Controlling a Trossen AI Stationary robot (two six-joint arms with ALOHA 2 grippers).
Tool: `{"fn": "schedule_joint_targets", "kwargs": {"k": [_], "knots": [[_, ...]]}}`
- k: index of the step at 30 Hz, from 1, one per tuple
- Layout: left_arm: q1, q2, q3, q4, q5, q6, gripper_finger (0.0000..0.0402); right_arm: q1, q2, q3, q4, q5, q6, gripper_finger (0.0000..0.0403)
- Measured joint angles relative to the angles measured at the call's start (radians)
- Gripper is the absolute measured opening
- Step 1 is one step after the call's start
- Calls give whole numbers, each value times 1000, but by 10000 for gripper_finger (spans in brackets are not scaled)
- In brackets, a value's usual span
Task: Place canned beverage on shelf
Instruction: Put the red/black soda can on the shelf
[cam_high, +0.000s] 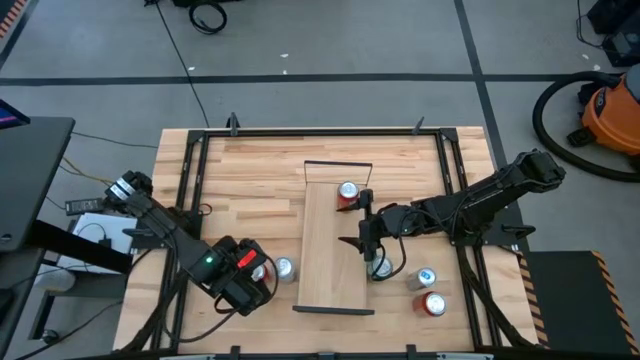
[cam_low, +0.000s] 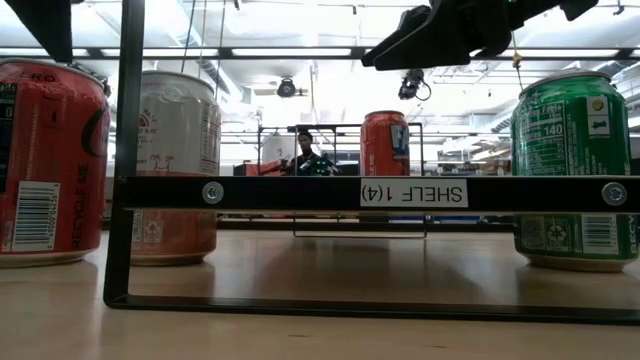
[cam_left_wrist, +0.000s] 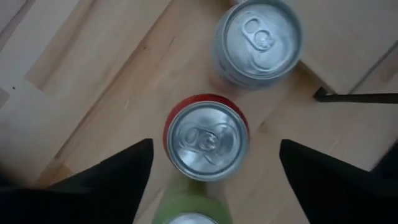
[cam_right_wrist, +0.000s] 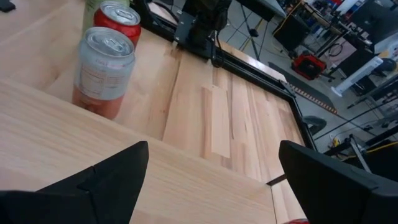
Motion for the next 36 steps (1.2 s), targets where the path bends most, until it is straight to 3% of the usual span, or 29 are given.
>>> {"fn": "schedule_joint_targets", "kwargs": {"k": [13, 23, 36], "knots": [[54, 36, -8, -4, 38, 83, 382, 33, 0, 0, -21, 7, 27, 372], [53, 36, -130, 82, 119, 96, 382, 47, 0, 0, -21, 22, 30, 372], [69, 35, -167, 116, 138, 230, 305, 47, 0, 0, -21, 22, 42, 372]]}}
